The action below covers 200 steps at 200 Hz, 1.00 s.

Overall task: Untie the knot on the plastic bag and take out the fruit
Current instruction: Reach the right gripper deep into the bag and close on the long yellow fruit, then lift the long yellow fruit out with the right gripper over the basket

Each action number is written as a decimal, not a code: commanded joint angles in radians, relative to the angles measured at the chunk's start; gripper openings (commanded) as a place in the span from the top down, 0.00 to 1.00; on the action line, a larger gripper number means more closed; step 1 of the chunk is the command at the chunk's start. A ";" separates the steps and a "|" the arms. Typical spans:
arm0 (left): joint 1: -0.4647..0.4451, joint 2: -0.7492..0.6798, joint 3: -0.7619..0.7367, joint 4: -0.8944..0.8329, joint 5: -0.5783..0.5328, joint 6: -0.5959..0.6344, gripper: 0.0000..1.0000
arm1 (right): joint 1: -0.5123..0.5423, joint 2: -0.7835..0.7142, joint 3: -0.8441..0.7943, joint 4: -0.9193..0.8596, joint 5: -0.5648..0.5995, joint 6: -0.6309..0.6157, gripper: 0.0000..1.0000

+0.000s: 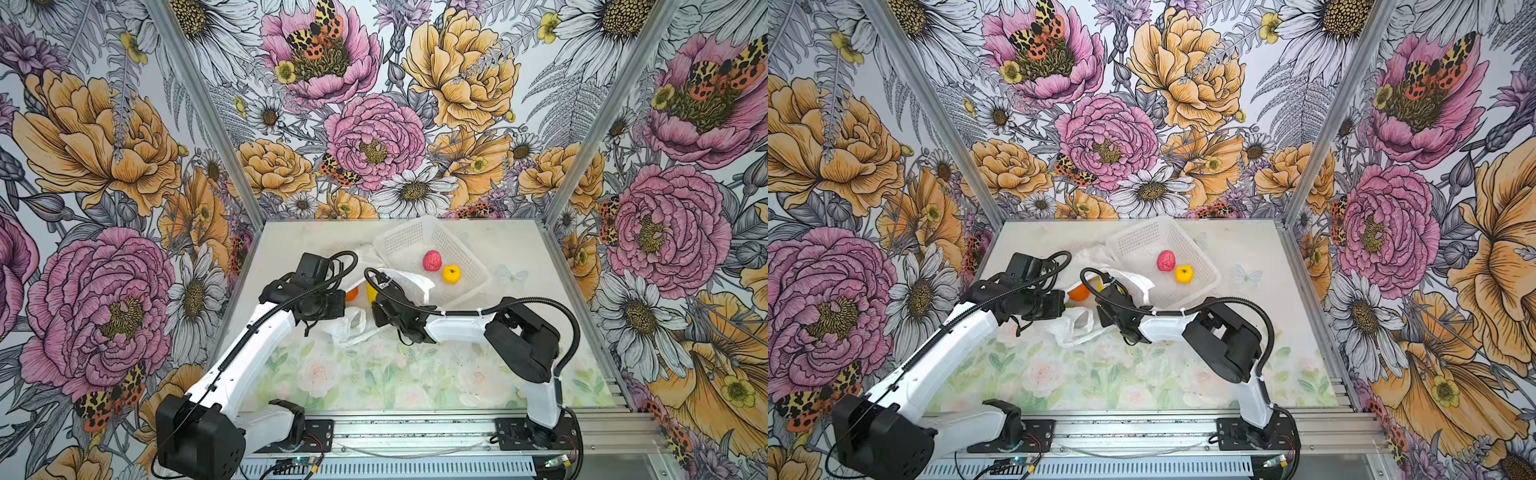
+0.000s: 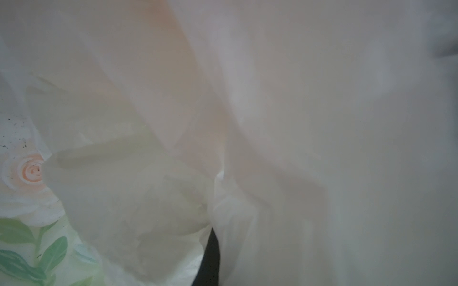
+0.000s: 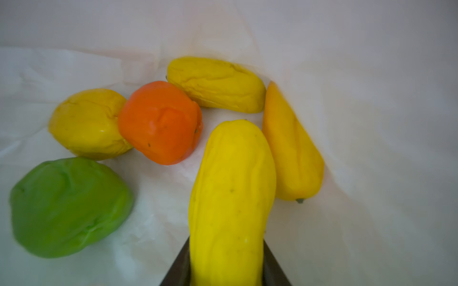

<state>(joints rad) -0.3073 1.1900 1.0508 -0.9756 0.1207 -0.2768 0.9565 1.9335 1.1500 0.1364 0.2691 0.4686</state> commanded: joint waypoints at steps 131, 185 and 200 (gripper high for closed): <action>0.018 -0.009 -0.014 0.025 -0.010 0.008 1.00 | 0.145 -0.772 -0.340 0.129 -0.065 -0.142 0.78; 0.016 -0.005 -0.013 0.026 -0.010 0.009 1.00 | -0.056 -1.055 -0.460 0.053 0.022 -0.129 0.78; 0.016 -0.003 -0.014 0.025 -0.010 0.009 1.00 | -0.137 -1.086 -0.494 0.039 0.031 -0.104 0.78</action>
<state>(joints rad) -0.2974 1.1900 1.0489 -0.9756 0.1204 -0.2768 0.9157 0.8860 0.7132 0.2344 0.2607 0.3286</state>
